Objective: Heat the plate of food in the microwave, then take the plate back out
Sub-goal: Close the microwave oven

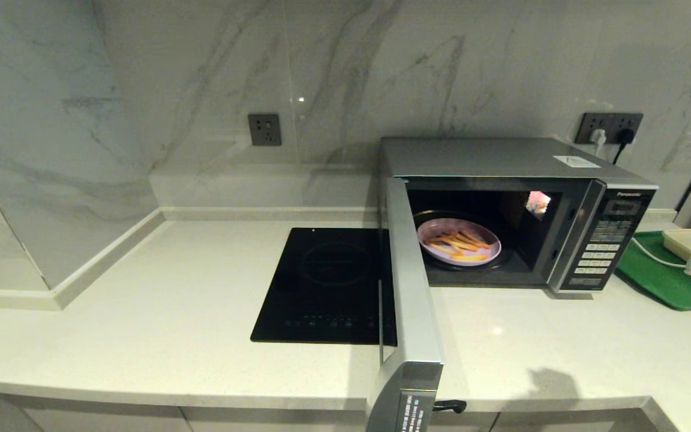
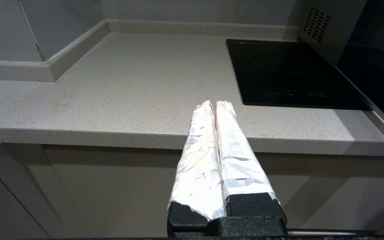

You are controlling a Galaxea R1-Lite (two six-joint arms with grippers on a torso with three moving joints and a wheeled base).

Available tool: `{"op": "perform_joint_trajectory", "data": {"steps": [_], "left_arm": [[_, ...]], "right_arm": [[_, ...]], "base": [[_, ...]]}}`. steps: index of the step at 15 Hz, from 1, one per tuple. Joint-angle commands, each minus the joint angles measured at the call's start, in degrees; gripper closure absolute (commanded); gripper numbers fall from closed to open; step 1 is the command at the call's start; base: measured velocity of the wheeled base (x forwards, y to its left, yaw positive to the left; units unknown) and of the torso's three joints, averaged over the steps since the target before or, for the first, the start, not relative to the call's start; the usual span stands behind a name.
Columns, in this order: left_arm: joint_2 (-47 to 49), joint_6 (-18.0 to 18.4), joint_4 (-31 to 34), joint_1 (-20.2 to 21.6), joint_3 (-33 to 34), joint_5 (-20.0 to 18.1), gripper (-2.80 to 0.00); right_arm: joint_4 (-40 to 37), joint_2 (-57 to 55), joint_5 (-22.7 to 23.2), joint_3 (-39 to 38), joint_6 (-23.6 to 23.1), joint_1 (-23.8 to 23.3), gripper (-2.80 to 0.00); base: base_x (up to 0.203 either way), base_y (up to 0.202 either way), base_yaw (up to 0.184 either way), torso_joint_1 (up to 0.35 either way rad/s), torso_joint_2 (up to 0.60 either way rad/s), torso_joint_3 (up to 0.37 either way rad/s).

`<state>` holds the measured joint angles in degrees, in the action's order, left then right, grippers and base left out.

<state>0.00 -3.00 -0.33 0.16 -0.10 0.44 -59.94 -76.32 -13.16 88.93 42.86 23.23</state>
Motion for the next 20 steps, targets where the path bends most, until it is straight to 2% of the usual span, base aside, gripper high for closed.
{"op": "perform_joint_trajectory", "data": {"steps": [1, 3, 5, 8, 10, 15, 17, 20], "left_arm": [[0.00, 0.00, -0.02, 0.02, 0.01, 0.00, 0.00], [0.00, 0.01, -0.02, 0.02, 0.01, 0.01, 0.00], [0.00, 0.01, -0.02, 0.02, 0.01, 0.00, 0.00], [0.00, -0.04, -0.02, 0.02, 0.01, 0.00, 0.00], [0.00, 0.01, -0.02, 0.02, 0.01, 0.09, 0.00], [0.00, 0.01, -0.02, 0.02, 0.01, 0.00, 0.00], [0.00, -0.01, -0.02, 0.02, 0.01, 0.00, 0.00], [0.00, -0.07, -0.02, 0.02, 0.01, 0.00, 0.00]], "right_arm": [[-4.85, -6.42, -3.85, 7.40, -0.26, 9.46, 0.00], [-6.07, -9.82, -7.75, 10.25, -0.79, 15.45, 0.00], [-7.35, -12.12, -12.27, 11.10, -4.02, 20.45, 0.00], [-7.38, -15.73, -13.04, 17.21, -5.78, 25.35, 0.00], [-7.57, -19.57, -13.65, 20.76, -6.04, 30.64, 0.00], [-4.96, -26.45, -16.05, 24.26, -5.86, 41.62, 0.00], [-4.00, -28.61, -16.67, 24.50, -5.85, 44.34, 0.00], [-1.24, -29.70, -17.07, 24.46, -5.88, 45.27, 0.00]], "base": [[0.000, 0.000, 0.000, 0.000, 0.00, 0.000], [0.000, 0.000, 0.000, 0.000, 0.00, 0.000], [0.000, 0.000, 0.000, 0.000, 0.00, 0.000], [0.000, 0.000, 0.000, 0.000, 0.00, 0.000], [0.000, 0.000, 0.000, 0.000, 0.00, 0.000], [0.000, 0.000, 0.000, 0.000, 0.00, 0.000], [0.000, 0.000, 0.000, 0.000, 0.00, 0.000], [0.000, 0.000, 0.000, 0.000, 0.00, 0.000]]}}
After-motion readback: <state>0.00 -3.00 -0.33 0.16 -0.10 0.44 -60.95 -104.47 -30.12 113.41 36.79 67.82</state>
